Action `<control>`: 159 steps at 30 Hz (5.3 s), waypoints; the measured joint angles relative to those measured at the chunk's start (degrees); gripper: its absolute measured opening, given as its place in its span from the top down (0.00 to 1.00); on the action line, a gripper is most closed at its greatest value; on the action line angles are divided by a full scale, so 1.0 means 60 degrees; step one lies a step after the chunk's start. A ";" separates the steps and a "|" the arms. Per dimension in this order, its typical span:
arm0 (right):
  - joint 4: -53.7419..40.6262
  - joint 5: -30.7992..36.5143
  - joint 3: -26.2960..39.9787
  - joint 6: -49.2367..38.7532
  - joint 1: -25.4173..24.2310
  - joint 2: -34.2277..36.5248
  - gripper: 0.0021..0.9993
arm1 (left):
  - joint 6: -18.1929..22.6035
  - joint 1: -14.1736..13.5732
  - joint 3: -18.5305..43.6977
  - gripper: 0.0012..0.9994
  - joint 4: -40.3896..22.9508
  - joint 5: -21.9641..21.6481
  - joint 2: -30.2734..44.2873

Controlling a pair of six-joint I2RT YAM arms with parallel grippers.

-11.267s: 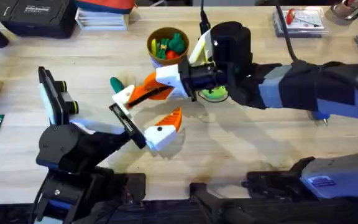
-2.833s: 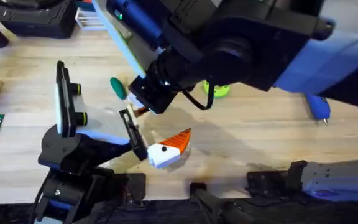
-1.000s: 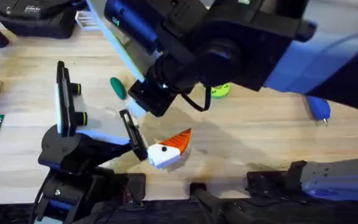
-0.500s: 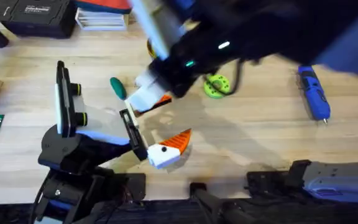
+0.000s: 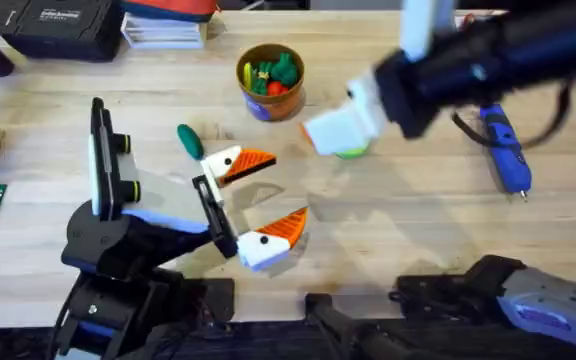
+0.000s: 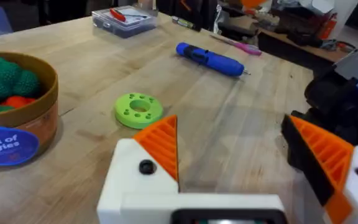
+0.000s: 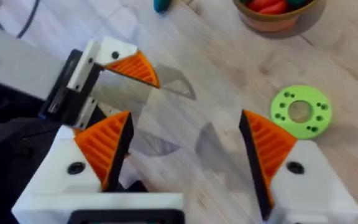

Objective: Pick up the gripper from the table and insert it into the empty holder that is missing its gripper. Then pick up a screw, insert it into the mounting hole, and use the screwdriver to tighten it. Finally, clean up the table by picking up the vegetable and placing it into the bucket.

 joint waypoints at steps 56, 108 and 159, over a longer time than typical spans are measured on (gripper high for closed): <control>0.0586 0.1479 -0.3814 -0.3358 -0.7842 -0.1995 0.01 | 0.0066 0.0000 0.0000 1.00 0.0000 -0.0007 0.0000; 0.1945 0.1941 -0.0713 -0.7327 -1.1092 0.6151 0.98 | 0.0066 0.0000 0.0000 1.00 0.0000 -0.0007 0.0000; 0.4566 -0.3442 -0.5798 -0.0172 -0.9518 -0.9375 0.98 | 0.0066 0.0000 0.0000 1.00 -0.0011 -0.0007 0.0003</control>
